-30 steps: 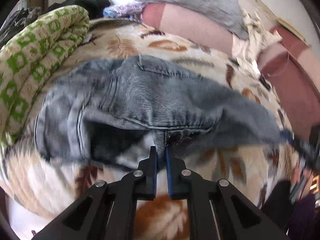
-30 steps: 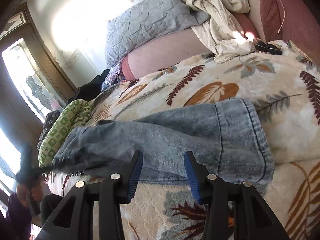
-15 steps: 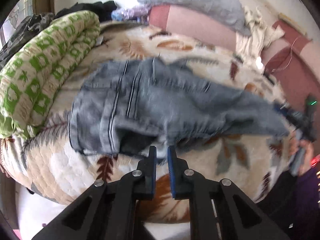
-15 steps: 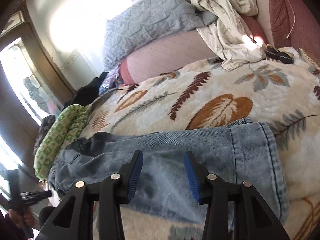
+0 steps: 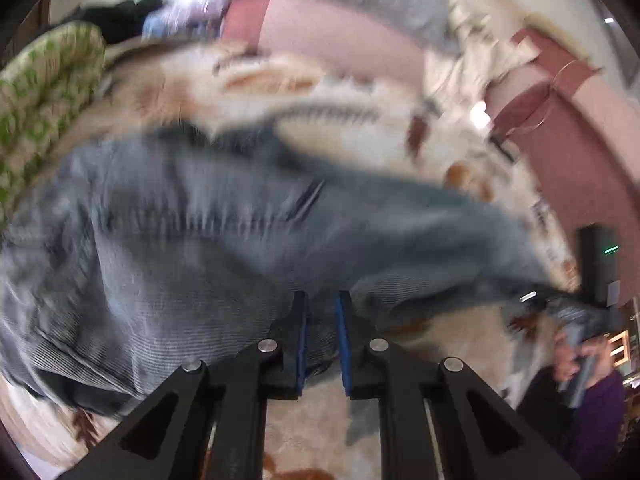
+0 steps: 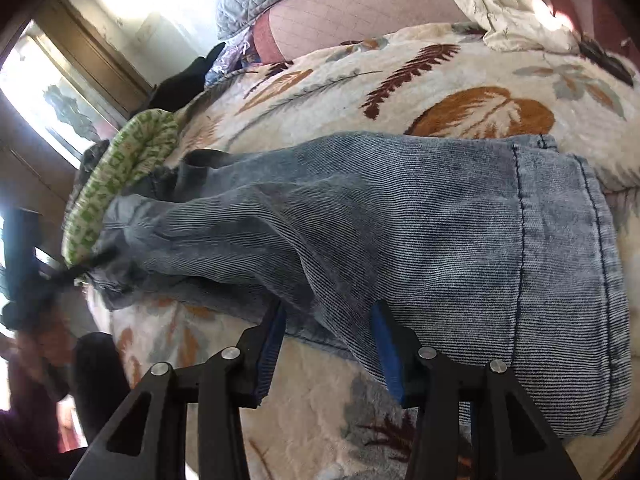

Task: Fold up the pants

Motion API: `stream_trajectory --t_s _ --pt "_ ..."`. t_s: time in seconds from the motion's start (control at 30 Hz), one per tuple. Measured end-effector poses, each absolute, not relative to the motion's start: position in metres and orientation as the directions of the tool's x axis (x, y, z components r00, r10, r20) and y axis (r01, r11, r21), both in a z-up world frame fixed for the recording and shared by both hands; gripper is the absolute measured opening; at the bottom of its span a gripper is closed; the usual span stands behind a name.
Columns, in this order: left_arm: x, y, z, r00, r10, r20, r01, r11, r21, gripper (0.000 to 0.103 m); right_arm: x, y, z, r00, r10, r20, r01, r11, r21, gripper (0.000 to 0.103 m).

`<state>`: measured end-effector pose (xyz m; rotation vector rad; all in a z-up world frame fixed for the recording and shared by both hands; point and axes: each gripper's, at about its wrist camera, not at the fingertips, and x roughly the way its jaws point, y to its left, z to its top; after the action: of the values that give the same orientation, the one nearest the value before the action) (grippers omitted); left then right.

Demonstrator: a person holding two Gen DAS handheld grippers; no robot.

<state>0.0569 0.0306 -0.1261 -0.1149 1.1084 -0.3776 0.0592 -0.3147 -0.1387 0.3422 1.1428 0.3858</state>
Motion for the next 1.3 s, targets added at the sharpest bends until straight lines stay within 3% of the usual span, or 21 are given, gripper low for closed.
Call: stream_trajectory --t_s 0.13,0.23,0.5,0.7,0.8,0.9,1.0,1.3 --pt "0.053 0.04 -0.144 0.325 -0.367 -0.872 0.24 0.924 -0.299 0.013 0.053 -0.326 -0.122 0.421 0.518 -0.745 -0.139 0.848 0.511 0.048" --pt "0.047 0.037 -0.142 0.3 -0.33 -0.895 0.286 0.926 -0.246 0.013 0.051 -0.344 -0.105 0.536 0.497 -0.682 -0.121 0.845 0.521 0.063" --pt "0.041 0.037 -0.115 0.345 -0.423 -0.838 0.299 0.896 -0.329 0.013 0.052 -0.39 -0.103 0.666 0.358 -0.655 0.091 0.832 0.547 0.063" --pt "0.051 0.005 -0.099 0.384 -0.484 -0.786 0.357 0.863 -0.357 0.013 0.058 -0.408 -0.109 0.679 0.345 -0.648 0.155 0.796 0.586 0.063" --pt "0.063 -0.009 -0.113 0.341 -0.484 -0.806 0.334 0.864 -0.378 0.013 0.062 -0.396 -0.11 0.666 0.384 -0.639 0.118 0.792 0.599 0.063" --pt "0.054 -0.014 -0.12 0.327 -0.491 -0.807 0.343 0.858 -0.383 0.013 0.065 -0.368 -0.107 0.633 0.471 -0.615 -0.024 0.805 0.593 0.062" --pt "0.044 -0.019 -0.122 0.337 -0.464 -0.819 0.378 0.864 -0.333 0.013 0.062 -0.341 -0.103 0.604 0.526 -0.598 -0.131 0.806 0.577 0.062" --pt "0.066 -0.052 -0.136 0.309 -0.496 -0.811 0.37 0.849 -0.378 0.013 0.091 -0.327 -0.105 0.592 0.546 -0.593 -0.127 0.79 0.6 0.062"
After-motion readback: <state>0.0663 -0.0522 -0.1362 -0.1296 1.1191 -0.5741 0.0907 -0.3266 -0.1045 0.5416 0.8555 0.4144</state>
